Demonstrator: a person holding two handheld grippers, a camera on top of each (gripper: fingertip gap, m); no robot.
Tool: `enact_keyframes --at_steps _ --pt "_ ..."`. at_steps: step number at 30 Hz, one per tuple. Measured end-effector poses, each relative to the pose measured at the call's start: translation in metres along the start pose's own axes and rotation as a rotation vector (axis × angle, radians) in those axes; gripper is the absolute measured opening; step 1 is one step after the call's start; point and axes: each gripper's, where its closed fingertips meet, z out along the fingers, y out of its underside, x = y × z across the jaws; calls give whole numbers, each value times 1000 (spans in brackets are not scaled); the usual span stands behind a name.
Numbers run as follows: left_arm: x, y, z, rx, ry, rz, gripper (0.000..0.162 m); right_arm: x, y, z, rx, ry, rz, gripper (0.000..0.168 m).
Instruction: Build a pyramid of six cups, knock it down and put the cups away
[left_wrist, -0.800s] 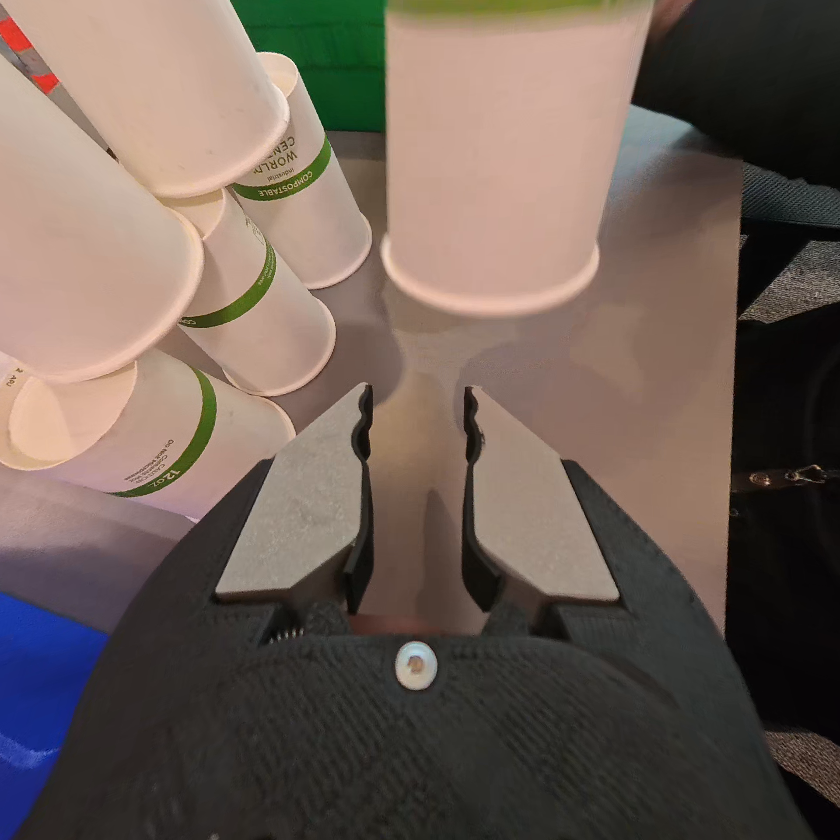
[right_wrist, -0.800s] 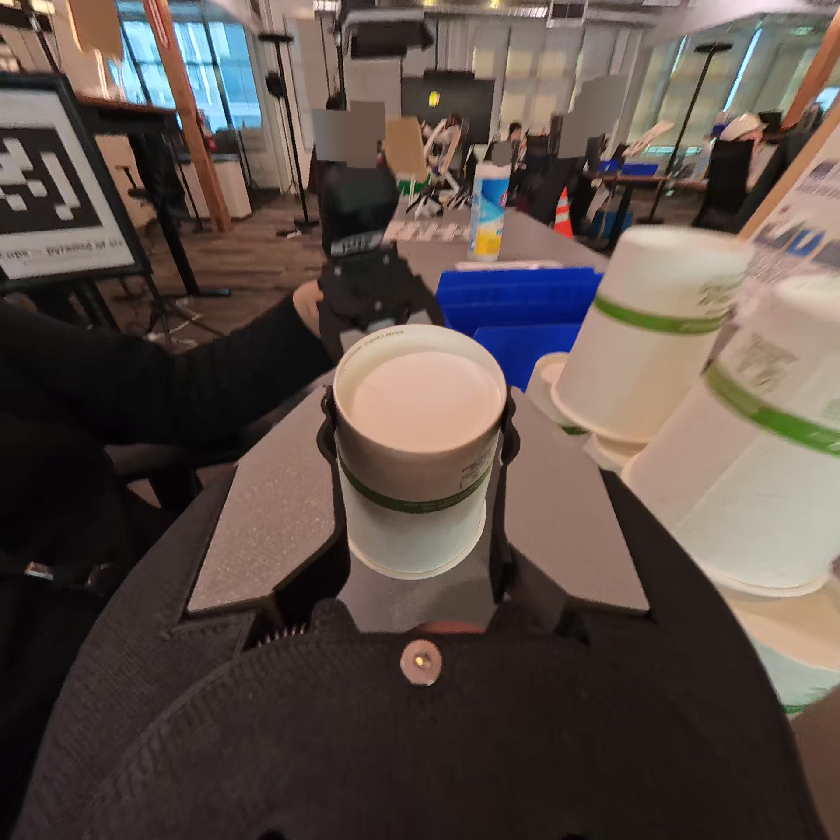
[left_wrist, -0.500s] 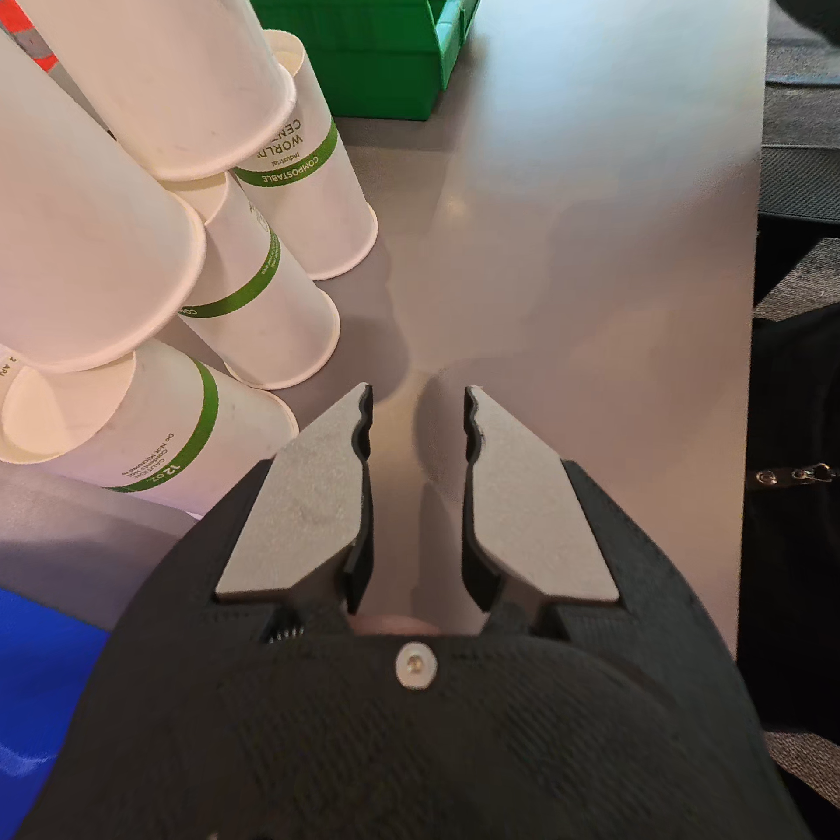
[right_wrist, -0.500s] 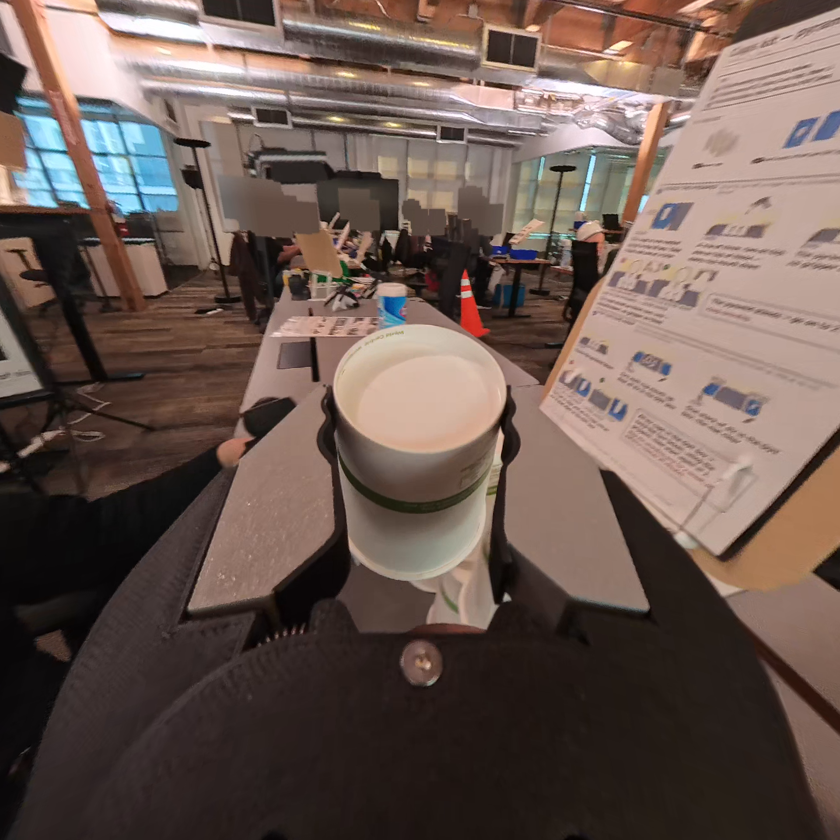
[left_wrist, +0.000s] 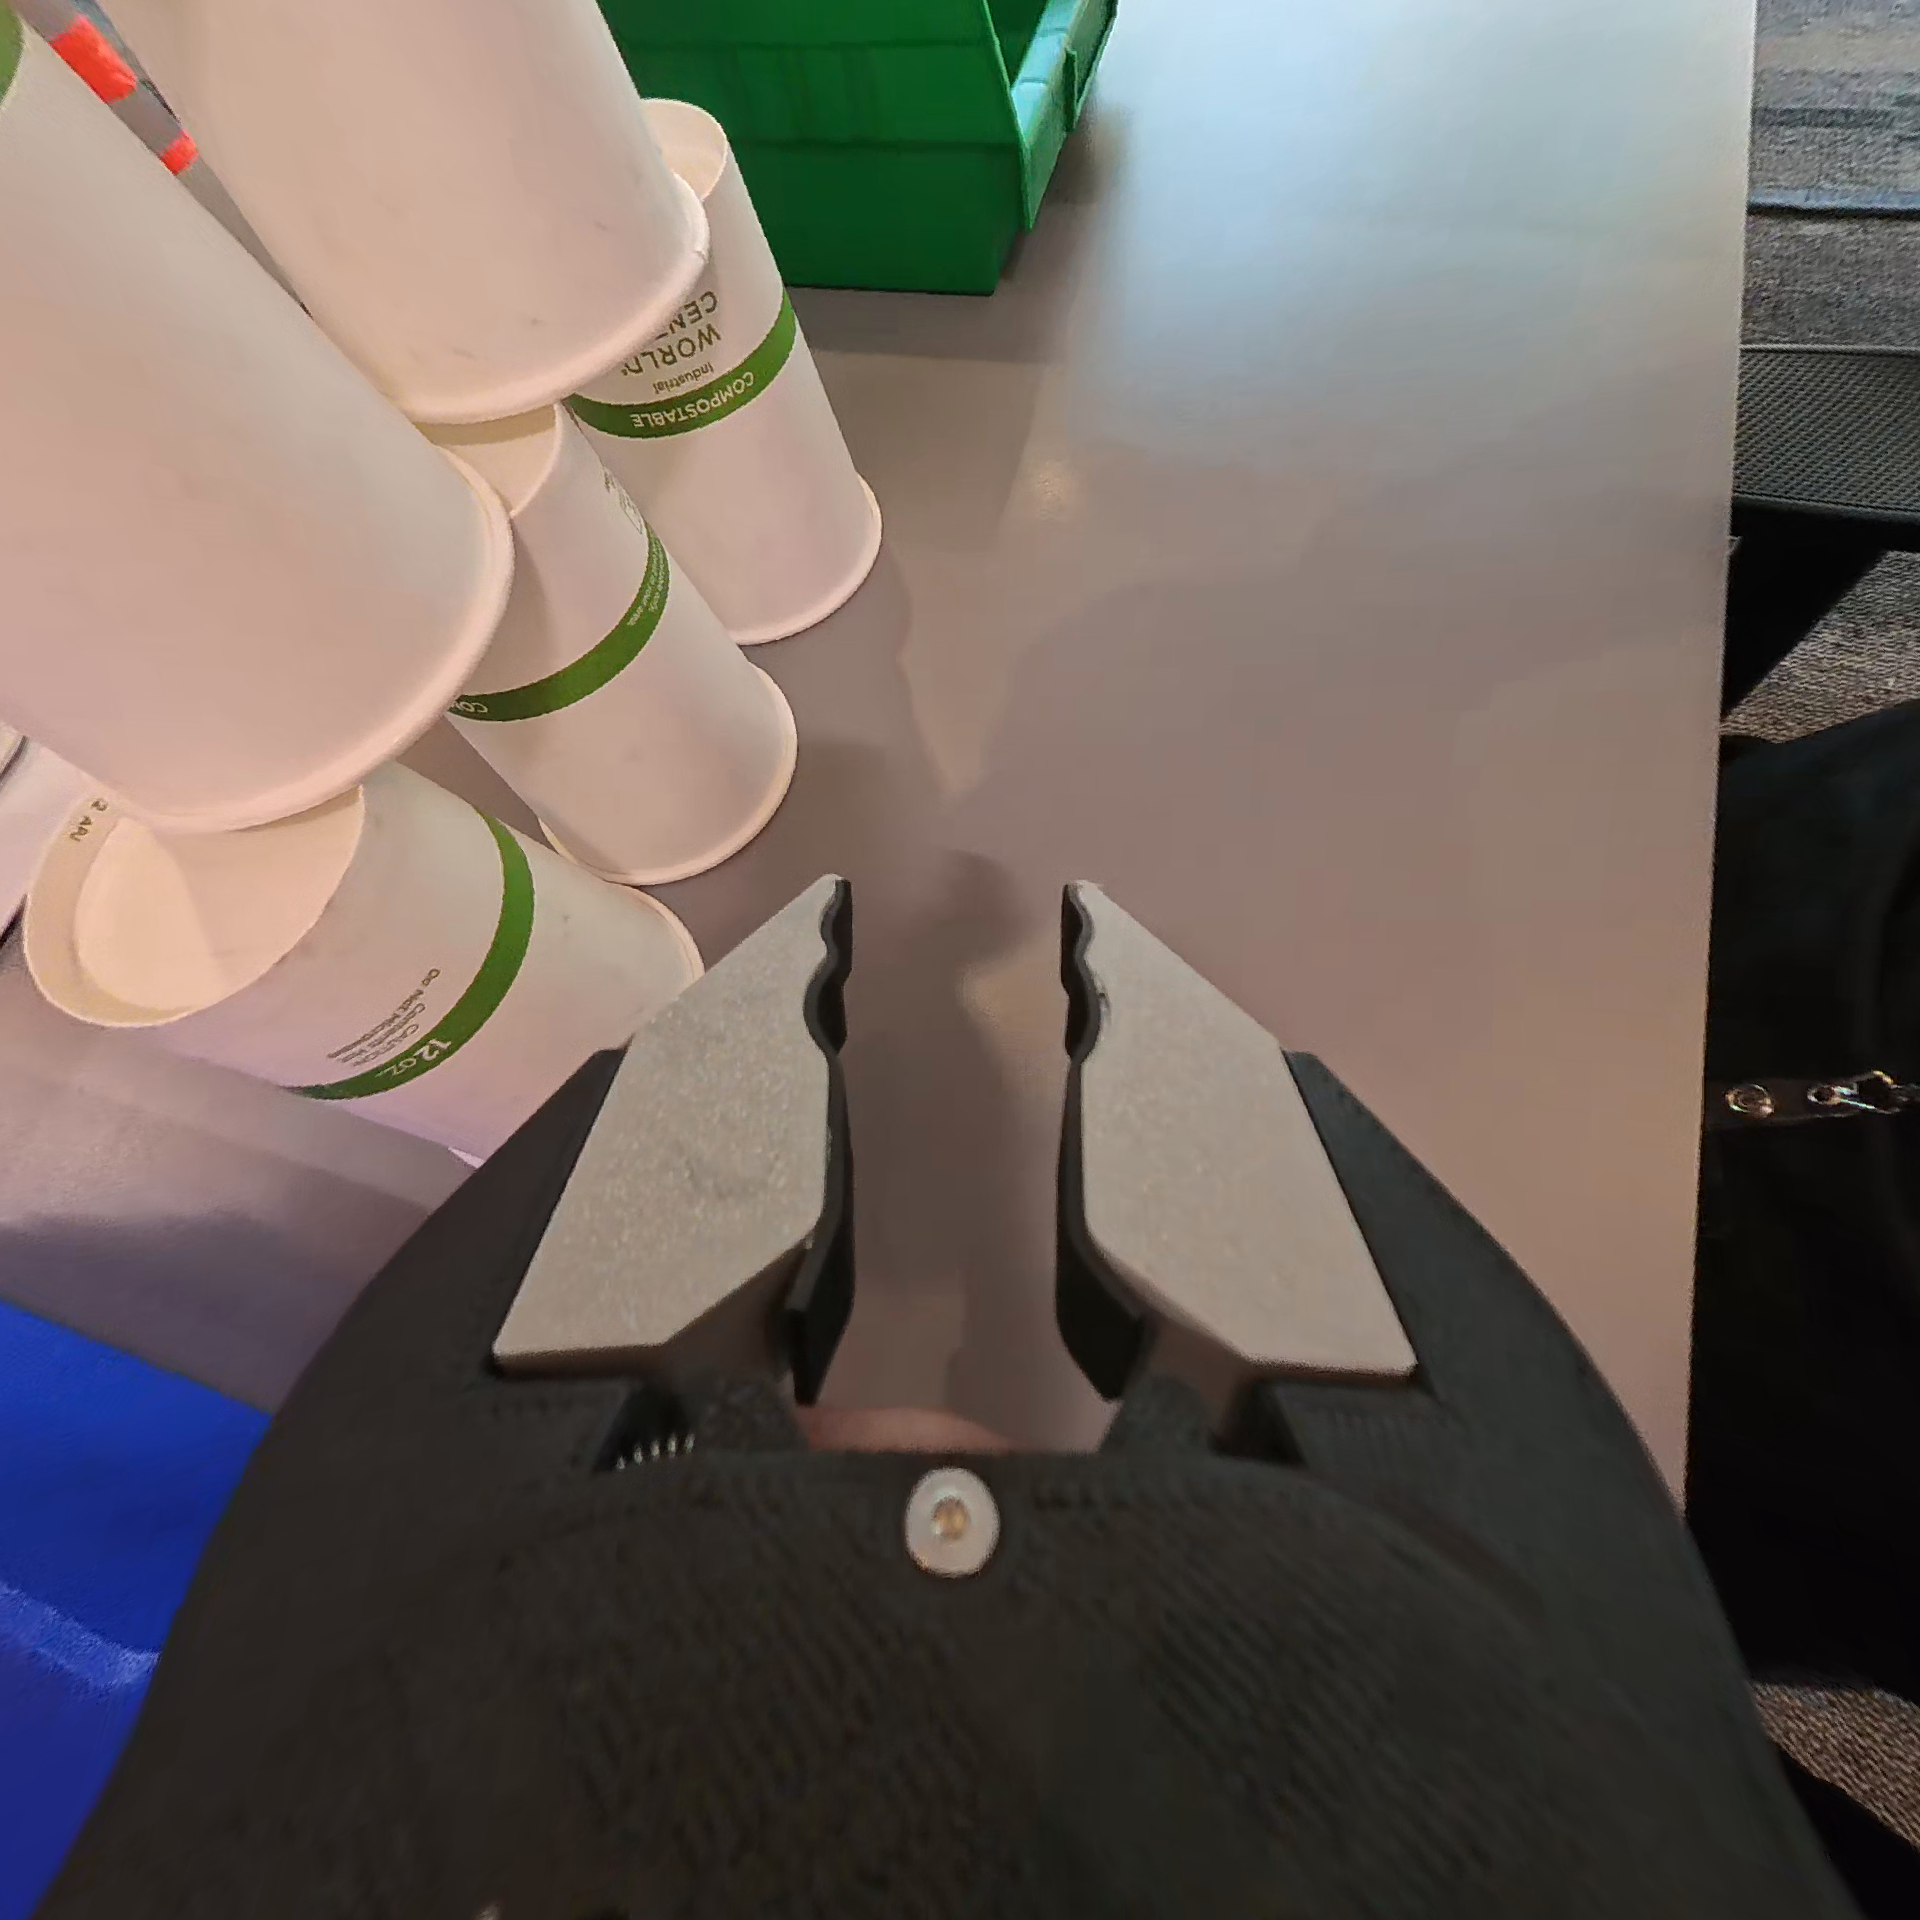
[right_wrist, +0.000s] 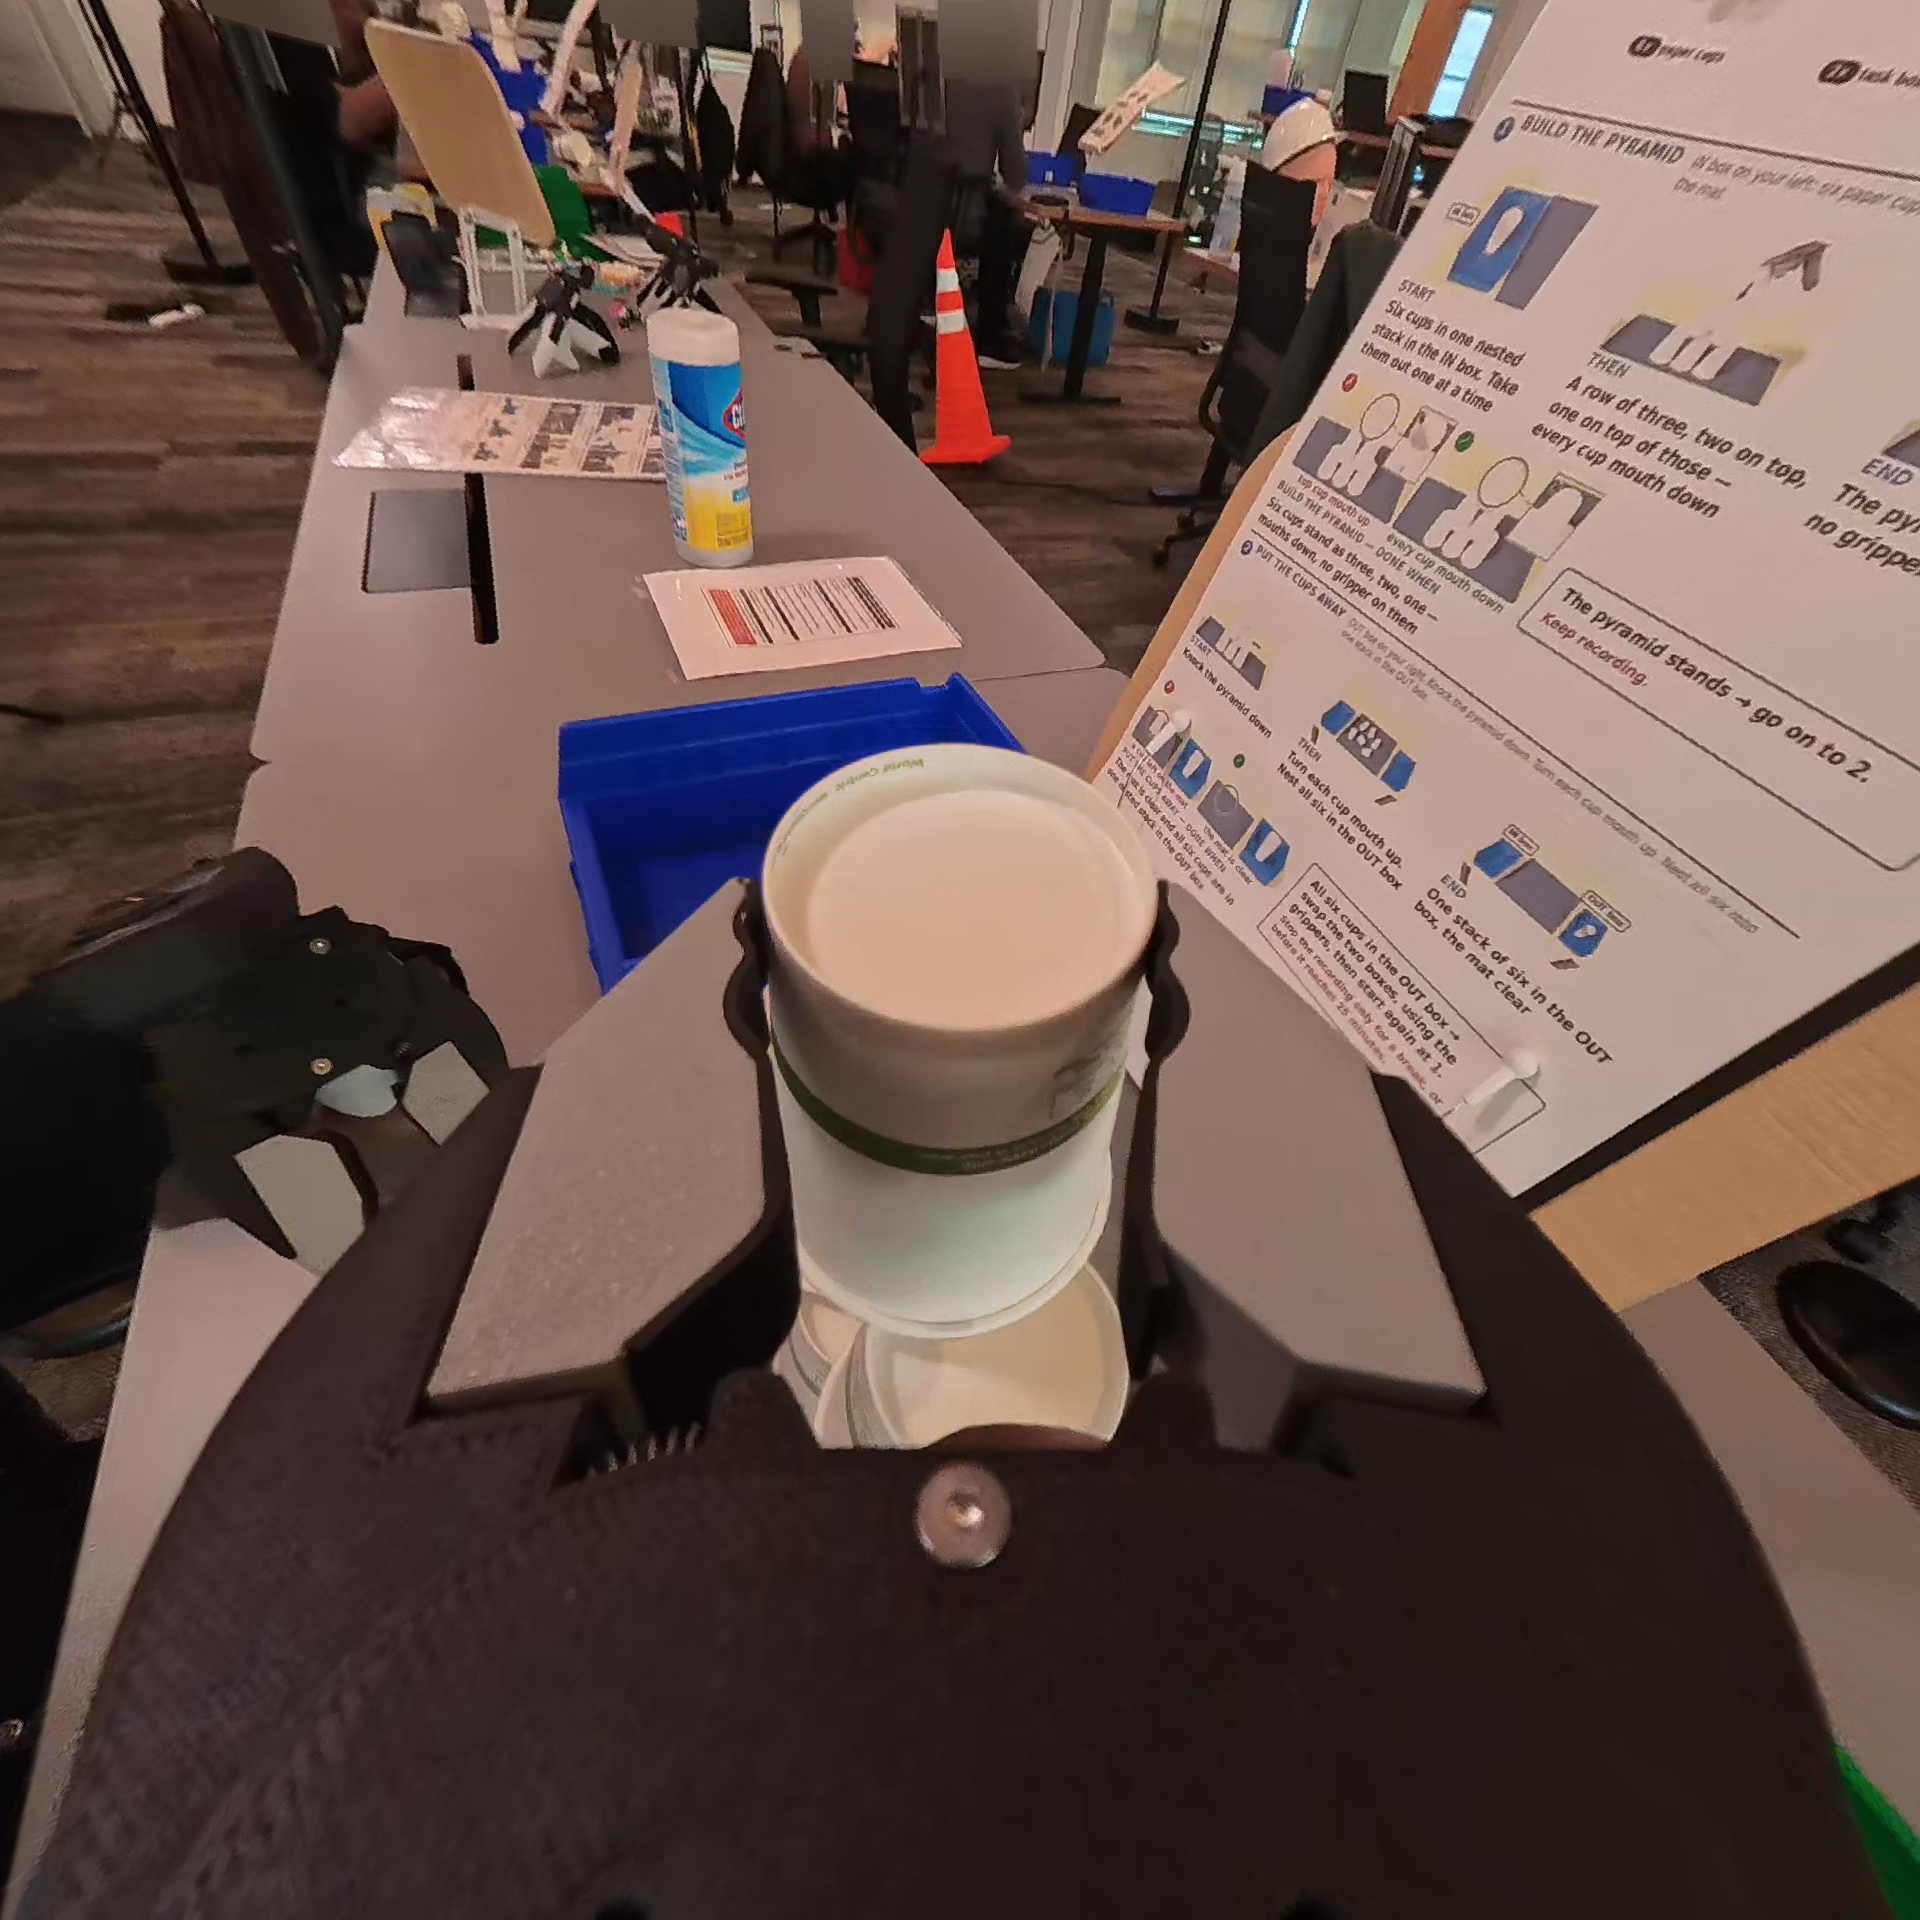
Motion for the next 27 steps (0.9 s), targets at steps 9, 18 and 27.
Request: enact_keyframes --at_steps 9,18,27 --pt "0 -2 -3 9 -3 3 38 6 2 3 -5 -11 53 71" --pt "0 0 0 -2 1 1 38 5 -21 -11 149 -2 96 92" --pt "-1 -2 -4 10 -5 6 37 -79 -1 -66 461 -139 51 80"
